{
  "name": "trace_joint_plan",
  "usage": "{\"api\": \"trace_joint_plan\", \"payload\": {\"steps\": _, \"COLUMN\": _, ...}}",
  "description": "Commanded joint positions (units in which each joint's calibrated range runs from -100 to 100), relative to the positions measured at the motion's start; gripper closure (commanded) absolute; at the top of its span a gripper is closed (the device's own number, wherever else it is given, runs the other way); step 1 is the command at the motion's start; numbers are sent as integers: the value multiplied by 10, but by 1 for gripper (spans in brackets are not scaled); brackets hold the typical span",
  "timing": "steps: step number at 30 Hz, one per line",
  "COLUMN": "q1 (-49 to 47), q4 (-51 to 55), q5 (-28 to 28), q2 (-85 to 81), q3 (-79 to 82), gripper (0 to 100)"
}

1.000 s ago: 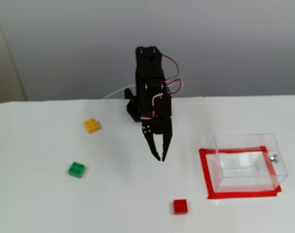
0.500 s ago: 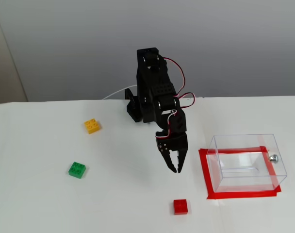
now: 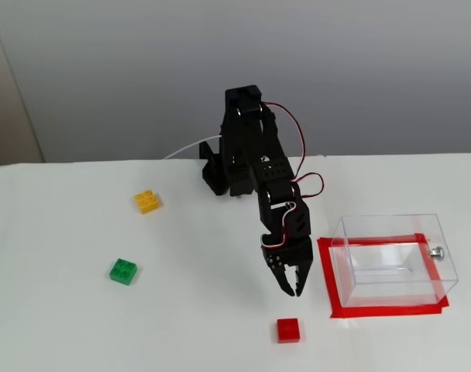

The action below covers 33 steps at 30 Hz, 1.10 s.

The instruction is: Pick the red lego brick and place it into the transparent box

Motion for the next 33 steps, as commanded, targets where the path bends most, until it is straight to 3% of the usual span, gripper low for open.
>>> {"api": "trace_joint_plan", "payload": {"steps": 1, "q1": 1, "q4": -32, "q5": -2, "q2": 11, "q3": -27, "gripper": 99}}
{"api": "trace_joint_plan", "payload": {"steps": 27, "q1": 6, "q4": -65, "q5": 2, "q2": 130, "q3": -111, "gripper": 98}}
{"api": "trace_joint_plan", "payload": {"steps": 33, "q1": 3, "q4": -65, "q5": 2, "q2": 142, "q3": -111, "gripper": 88}}
